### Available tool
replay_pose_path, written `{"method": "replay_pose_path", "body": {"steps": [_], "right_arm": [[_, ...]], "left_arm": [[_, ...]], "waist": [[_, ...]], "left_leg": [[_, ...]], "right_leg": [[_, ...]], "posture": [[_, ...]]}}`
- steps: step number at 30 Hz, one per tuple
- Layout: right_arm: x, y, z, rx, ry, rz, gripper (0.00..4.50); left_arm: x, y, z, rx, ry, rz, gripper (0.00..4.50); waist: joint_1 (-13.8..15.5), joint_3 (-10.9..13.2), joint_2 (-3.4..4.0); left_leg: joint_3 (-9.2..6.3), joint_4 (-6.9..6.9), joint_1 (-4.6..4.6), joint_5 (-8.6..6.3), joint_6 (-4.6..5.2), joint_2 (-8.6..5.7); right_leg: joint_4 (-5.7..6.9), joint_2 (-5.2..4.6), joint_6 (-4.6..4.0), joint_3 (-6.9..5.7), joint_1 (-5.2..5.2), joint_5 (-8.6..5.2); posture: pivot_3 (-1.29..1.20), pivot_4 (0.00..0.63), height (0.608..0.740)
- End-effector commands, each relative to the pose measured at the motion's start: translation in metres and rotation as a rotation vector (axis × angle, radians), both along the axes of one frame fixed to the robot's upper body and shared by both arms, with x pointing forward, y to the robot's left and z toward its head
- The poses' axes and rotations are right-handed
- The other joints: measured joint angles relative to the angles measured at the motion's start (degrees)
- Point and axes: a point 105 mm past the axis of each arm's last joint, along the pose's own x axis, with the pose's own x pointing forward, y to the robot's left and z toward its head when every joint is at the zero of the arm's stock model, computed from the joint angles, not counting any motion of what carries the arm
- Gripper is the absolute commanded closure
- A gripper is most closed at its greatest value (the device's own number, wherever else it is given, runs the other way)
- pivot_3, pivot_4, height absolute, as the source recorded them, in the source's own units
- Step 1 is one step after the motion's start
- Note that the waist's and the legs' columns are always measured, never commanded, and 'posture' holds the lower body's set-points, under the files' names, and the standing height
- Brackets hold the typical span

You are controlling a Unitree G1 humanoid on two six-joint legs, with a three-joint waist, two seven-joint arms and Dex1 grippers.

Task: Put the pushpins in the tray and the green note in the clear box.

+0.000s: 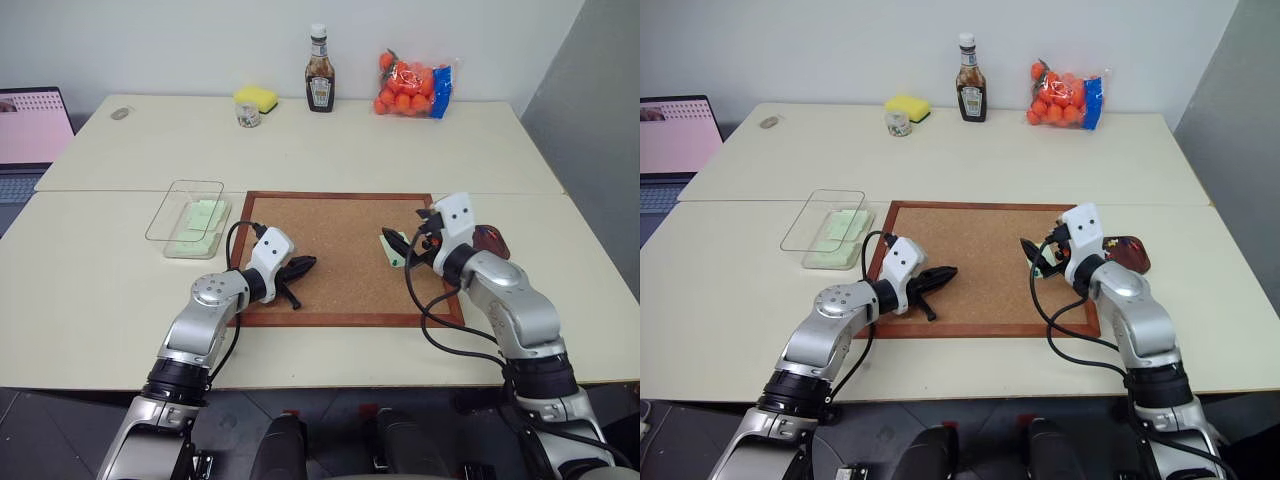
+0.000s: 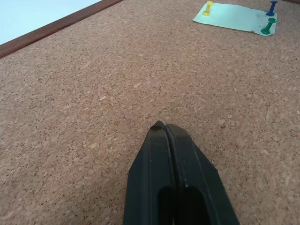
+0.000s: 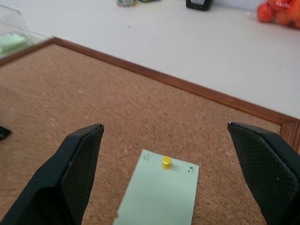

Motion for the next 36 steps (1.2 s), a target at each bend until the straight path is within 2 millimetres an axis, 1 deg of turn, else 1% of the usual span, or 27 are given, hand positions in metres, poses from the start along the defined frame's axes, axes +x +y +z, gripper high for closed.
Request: {"method": "replay_pose_path", "body": {"steps": [1,6,11,15,16,17,18,19,23,24,28,32,34,36], "right_arm": [[0.008,0.006,0.007,-0.002,-0.015,0.012,0.00],[0.017,0.009,0.001,0.009,0.030,0.003,0.00],[0.021,0.013,-0.004,0.003,0.065,0.014,0.00],[0.024,0.012,-0.007,-0.004,0.071,0.001,0.00],[0.025,0.012,-0.008,-0.004,0.072,-0.001,0.19],[0.025,0.012,-0.008,-0.004,0.074,-0.001,0.19],[0.025,0.012,-0.008,-0.006,0.076,0.001,0.41],[0.025,0.013,-0.009,-0.008,0.077,0.002,0.55],[0.027,0.013,-0.010,-0.013,0.080,-0.004,1.47],[0.028,0.013,-0.011,-0.013,0.083,-0.007,1.81],[0.029,0.013,-0.013,-0.029,0.087,-0.014,2.67],[0.030,0.012,-0.015,-0.051,0.085,-0.022,3.63],[0.030,0.011,-0.014,-0.049,0.078,-0.024,3.92],[0.030,0.012,-0.012,-0.046,0.068,-0.024,4.31]], "left_arm": [[-0.001,-0.001,-0.001,0.022,-0.005,-0.002,4.48],[-0.002,-0.001,-0.002,0.022,-0.010,-0.002,4.48],[-0.004,-0.004,-0.001,0.020,-0.015,-0.005,4.48],[-0.003,-0.004,0.001,0.015,-0.026,-0.001,4.48],[-0.003,-0.004,0.002,0.014,-0.028,0.001,4.50],[-0.003,-0.003,0.003,0.014,-0.030,0.003,4.50],[-0.002,-0.003,0.003,0.015,-0.031,0.004,4.50],[-0.002,-0.003,0.003,0.015,-0.031,0.005,4.50],[-0.002,-0.002,0.003,0.016,-0.033,0.008,4.50],[-0.002,-0.002,0.003,0.017,-0.033,0.009,4.50],[-0.003,-0.002,0.003,0.019,-0.030,0.007,4.50],[-0.003,-0.001,0.003,0.021,-0.030,0.006,4.50],[-0.003,-0.001,0.003,0.022,-0.031,0.007,4.50],[-0.003,-0.001,0.003,0.024,-0.031,0.007,4.50]], "waist": [[0.0,0.0,0.00],[0.0,0.0,0.00],[0.0,0.0,0.00],[0.0,0.0,0.00],[0.0,0.0,0.00],[0.0,0.0,0.00],[0.0,0.0,0.00],[0.0,0.0,0.00],[0.0,0.0,0.00],[0.0,0.0,0.00],[0.0,0.0,0.00],[-0.1,0.0,0.01],[-0.1,0.0,0.01],[-0.1,0.0,0.01]], "left_leg": [[0.00,0.00,0.00,0.00,0.00,0.00],[0.00,0.00,0.01,0.00,0.00,0.00],[0.00,0.00,0.00,0.00,0.00,0.00],[0.00,0.00,0.00,0.00,0.00,0.00],[0.00,0.00,0.00,0.00,0.00,0.00],[0.00,0.00,0.00,0.00,0.00,0.00],[0.00,0.00,0.00,0.00,0.00,0.00],[0.00,0.00,0.00,0.00,0.00,0.00],[0.00,0.00,0.01,0.00,0.00,0.00],[0.00,0.00,0.01,0.00,0.00,0.01],[0.00,0.00,0.00,0.00,0.00,0.00],[0.00,-0.01,0.01,0.00,0.00,0.01],[0.00,0.00,0.01,0.00,0.00,0.01],[0.00,0.00,0.01,0.00,0.00,0.01]], "right_leg": [[0.00,0.00,0.00,0.00,0.00,0.00],[0.01,0.00,0.01,-0.01,0.00,0.00],[0.00,0.00,-0.01,-0.01,0.00,0.01],[0.00,0.00,-0.03,-0.01,0.00,0.02],[0.00,0.00,-0.03,-0.01,0.00,0.02],[0.00,0.00,-0.02,-0.01,0.00,0.02],[0.00,0.00,-0.03,-0.01,0.00,0.02],[0.00,0.00,-0.03,-0.02,0.00,0.02],[0.00,0.00,-0.02,-0.01,0.00,0.01],[0.01,0.00,-0.01,-0.02,0.00,0.01],[0.00,0.00,-0.02,-0.01,0.00,0.01],[0.00,0.00,0.00,-0.01,-0.01,0.00],[0.00,0.00,0.00,-0.02,-0.01,0.00],[0.00,0.00,0.01,-0.01,-0.01,0.00]], "posture": [[0.00,0.150,0.740],[0.00,0.150,0.740],[0.00,0.150,0.740],[0.00,0.150,0.740],[0.00,0.150,0.740],[0.00,0.150,0.740],[0.00,0.150,0.740],[0.00,0.150,0.740],[0.00,0.150,0.740],[0.00,0.150,0.740],[0.00,0.150,0.740],[0.00,0.150,0.740],[0.00,0.150,0.740],[0.00,0.150,0.740]]}}
